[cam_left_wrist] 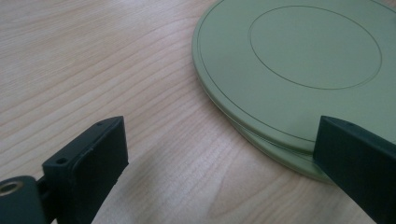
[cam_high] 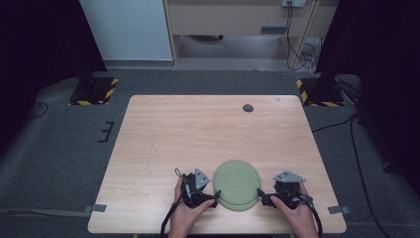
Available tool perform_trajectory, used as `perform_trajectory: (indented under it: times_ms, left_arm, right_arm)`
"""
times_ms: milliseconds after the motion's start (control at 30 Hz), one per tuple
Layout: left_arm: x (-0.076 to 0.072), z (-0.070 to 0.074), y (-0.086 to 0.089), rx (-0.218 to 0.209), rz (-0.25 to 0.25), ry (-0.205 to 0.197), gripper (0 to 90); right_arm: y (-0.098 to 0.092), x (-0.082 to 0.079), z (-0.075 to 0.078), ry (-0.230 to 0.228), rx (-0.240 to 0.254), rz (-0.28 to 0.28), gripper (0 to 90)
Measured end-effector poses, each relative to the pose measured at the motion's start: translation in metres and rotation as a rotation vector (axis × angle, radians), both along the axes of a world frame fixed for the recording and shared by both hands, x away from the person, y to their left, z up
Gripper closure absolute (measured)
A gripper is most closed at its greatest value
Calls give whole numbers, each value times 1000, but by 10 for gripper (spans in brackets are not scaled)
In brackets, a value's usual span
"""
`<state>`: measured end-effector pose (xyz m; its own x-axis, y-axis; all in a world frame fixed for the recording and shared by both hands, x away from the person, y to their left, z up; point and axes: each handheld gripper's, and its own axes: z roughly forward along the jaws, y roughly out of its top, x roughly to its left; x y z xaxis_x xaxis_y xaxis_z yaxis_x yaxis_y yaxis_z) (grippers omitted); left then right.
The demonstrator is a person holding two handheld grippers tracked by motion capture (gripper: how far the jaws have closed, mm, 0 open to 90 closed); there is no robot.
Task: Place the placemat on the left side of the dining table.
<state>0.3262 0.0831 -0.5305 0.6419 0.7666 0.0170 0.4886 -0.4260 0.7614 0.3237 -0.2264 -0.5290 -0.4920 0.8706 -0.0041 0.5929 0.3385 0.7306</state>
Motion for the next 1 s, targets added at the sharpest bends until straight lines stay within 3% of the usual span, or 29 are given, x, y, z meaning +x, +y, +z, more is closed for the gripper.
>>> perform_trajectory:
  times_ms: [133,333,500,1000]
  left_arm:
    - [4,-1,1,-16,14,4,24]
    - [-2,2,1,-17,-15,-3,45]
    - [-1,1,-1,-6,-3,-15,53]
    - [5,0,-2,-4,23,-10,39]
  right_arm:
    - [1,4,-1,-6,6,-32,28]
    - [-1,1,2,2,26,-23,56]
    - [0,-1,2,9,38,-10,55]
    - [2,2,-2,9,17,-19,33]
